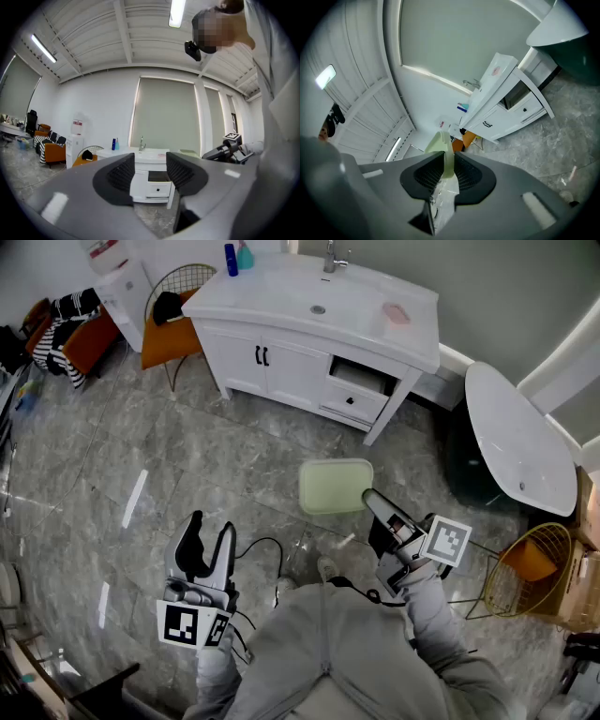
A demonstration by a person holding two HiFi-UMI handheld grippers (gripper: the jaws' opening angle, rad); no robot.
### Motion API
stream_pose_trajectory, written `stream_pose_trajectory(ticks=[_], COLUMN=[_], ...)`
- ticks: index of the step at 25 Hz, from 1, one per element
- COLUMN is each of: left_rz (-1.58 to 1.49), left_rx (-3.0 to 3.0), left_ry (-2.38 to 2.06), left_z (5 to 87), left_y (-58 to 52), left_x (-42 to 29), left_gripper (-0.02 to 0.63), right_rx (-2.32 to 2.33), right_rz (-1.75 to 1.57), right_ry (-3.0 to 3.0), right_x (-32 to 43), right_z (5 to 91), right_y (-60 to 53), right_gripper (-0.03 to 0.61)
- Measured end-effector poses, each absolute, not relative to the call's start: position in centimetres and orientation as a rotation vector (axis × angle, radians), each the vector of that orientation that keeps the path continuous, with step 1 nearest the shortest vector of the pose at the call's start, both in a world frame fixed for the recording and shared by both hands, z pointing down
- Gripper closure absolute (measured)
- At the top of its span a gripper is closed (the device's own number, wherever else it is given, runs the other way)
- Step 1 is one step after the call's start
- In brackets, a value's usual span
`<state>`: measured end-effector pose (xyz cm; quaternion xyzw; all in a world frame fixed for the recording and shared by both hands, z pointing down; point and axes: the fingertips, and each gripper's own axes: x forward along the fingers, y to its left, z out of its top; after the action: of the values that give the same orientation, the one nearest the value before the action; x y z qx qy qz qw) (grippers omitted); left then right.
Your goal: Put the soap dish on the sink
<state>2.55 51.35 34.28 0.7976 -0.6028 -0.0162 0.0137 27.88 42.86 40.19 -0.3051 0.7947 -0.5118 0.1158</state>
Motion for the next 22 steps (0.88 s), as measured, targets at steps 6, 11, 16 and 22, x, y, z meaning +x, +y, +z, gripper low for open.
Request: stream_pose_trajectory(ticks=[6,11,16,22], left_rz=[-0.013,-0.03,-0.037,-0.049], left_rx=[2.512,2.505,2.496,2.486], left_ry=[-1.877,-1.877,-1.874,-1.879], left_z=[34.0,34.1,34.3,34.4], left_y=[51.4,51.3,51.7,52.2], left_x=[2.9,2.6,2.1,0.4], left_gripper=[0.388,0.388,0.388,0.388], right_rx=[-0.89,-0.885,-0.888,-0.889], right_rz=[-1.485,-1.48,-1.477,-1.47], right_ry=[2.342,2.348,2.353,2.367], right_x=[27.4,27.1,26.7,24.7], right_z=[39.9,39.8,39.8,39.5], right_y=[42.9,42.7,42.9,42.7], right_gripper=[0.511,0.511,0.511,0.511])
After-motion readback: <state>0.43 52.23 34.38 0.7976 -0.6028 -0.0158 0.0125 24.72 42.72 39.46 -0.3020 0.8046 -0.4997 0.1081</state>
